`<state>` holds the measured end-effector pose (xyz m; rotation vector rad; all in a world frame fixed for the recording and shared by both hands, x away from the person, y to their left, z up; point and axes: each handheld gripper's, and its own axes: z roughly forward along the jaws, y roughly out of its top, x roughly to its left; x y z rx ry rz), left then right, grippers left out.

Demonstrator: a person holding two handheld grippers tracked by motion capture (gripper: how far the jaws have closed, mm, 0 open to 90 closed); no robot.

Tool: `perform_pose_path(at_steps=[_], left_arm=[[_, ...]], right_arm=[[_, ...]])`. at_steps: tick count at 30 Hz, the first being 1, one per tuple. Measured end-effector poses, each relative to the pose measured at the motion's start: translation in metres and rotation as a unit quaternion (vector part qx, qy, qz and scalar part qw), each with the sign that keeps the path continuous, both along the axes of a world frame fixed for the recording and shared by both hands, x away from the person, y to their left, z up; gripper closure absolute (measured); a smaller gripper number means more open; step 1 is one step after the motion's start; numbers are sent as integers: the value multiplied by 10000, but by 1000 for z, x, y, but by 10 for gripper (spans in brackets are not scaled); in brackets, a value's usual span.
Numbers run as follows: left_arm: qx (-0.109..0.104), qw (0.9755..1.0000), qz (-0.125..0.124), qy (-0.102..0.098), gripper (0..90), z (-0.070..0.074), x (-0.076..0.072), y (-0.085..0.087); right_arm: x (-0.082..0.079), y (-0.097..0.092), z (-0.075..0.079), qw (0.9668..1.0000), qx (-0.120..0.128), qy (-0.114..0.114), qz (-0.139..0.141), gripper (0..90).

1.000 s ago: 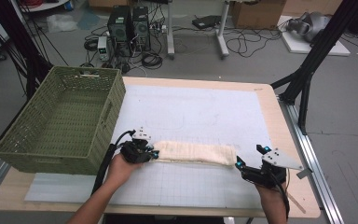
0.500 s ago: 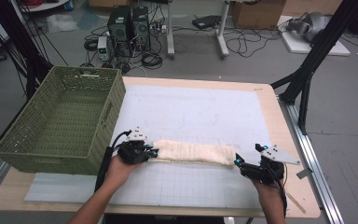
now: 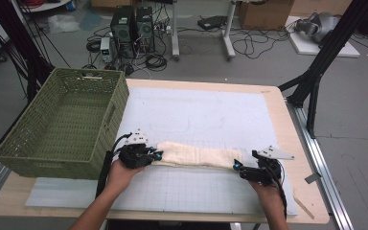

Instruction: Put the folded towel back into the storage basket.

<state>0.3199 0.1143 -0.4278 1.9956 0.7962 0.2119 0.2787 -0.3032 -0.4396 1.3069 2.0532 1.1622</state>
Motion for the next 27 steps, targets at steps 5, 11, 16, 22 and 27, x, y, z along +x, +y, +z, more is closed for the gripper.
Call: perform_pose_path(at_steps=[5, 11, 16, 22, 27], left_arm=[[-7, 10000, 3, -35, 811, 1, -1, 1], [-90, 9999, 10, -118, 811, 0, -5, 2], [-115, 9998, 14, -191, 812, -2, -8, 4], [-298, 9991, -5, -312, 812, 3, -13, 6], [-403, 9983, -36, -417, 812, 7, -18, 11]], right_arm=[[4, 7, -4, 9998, -62, 154, 128, 227], [11, 16, -12, 9975, -160, 597, 341, 353], [10, 15, -12, 9955, 60, 658, 687, 669], [8, 12, -10, 9944, 256, 660, 790, 772], [5, 12, -4, 9951, 179, 352, 902, 778]])
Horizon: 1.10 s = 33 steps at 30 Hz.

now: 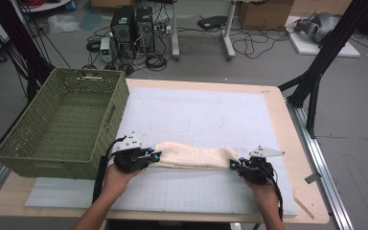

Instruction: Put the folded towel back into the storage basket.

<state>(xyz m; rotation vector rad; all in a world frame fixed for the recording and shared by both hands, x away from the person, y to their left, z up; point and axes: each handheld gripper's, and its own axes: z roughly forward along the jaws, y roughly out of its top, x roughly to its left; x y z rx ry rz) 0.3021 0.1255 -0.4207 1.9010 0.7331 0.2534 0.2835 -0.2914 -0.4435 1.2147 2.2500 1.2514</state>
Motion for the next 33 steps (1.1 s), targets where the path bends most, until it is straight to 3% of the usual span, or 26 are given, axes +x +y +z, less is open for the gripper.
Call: perform_pose_path(at_steps=[11, 22, 33], left_arm=[[-133, 9998, 4, -155, 813, 8, -8, 11], [-340, 9988, -16, -338, 812, 14, -11, 18], [-478, 9969, 38, -624, 812, 32, -12, 30]], right_arm=[[-4, 2, 10, 9991, 113, -391, 138, 782], [-6, 3, 23, 9951, 215, -930, 254, 781], [5, 12, 33, 9935, 272, -1056, 325, 782]])
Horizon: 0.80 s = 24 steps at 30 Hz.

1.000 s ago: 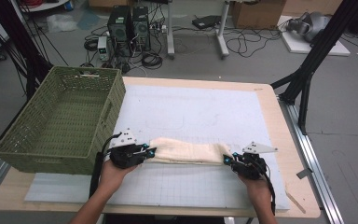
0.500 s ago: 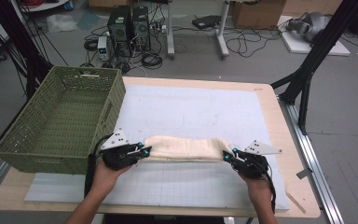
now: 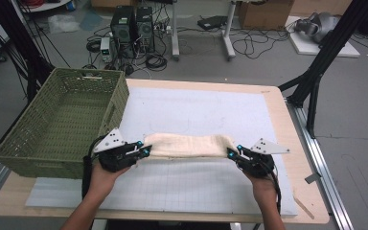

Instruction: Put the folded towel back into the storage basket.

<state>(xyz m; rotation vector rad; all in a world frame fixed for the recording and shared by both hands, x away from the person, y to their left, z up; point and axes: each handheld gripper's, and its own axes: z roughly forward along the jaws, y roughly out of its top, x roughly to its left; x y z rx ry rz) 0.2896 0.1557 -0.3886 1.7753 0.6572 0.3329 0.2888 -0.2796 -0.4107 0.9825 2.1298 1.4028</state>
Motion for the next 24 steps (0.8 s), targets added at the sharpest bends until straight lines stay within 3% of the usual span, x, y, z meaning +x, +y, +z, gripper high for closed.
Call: perform_pose_path(at_steps=[17, 22, 24], left_arm=[[-176, 9988, 191, -426, 812, 24, -6, 19], [-301, 9978, 278, -524, 812, 32, -8, 29], [-478, 9971, 298, -516, 812, 34, -9, 32]], right_arm=[[31, 19, 33, 9995, 19, -233, 220, 786], [41, 29, 48, 9990, -37, -338, 301, 787], [49, 36, 56, 9987, -47, -390, 337, 787]])
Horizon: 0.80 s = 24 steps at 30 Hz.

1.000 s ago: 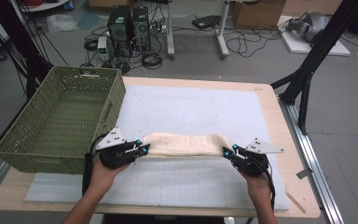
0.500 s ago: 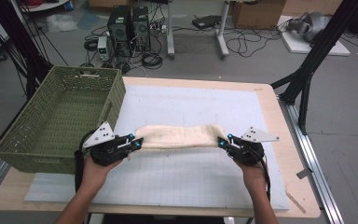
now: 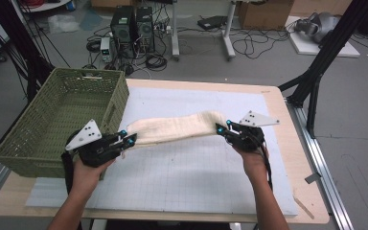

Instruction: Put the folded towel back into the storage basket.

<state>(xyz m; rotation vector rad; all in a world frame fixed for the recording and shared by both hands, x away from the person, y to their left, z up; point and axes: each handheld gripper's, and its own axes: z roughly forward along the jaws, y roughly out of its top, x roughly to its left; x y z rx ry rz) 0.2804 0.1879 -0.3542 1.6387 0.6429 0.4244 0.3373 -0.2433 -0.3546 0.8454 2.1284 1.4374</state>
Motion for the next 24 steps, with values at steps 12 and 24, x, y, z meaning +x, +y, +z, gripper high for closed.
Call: perform_pose_path(at_steps=[12, 24], left_arm=[[-88, 9997, 170, -125, 813, 16, -8, 10], [-177, 9982, 535, -221, 813, 24, -16, 33]], right_arm=[[29, 20, 27, 9999, -42, -130, 69, 789], [58, 58, 44, 9993, -44, -274, 237, 789]])
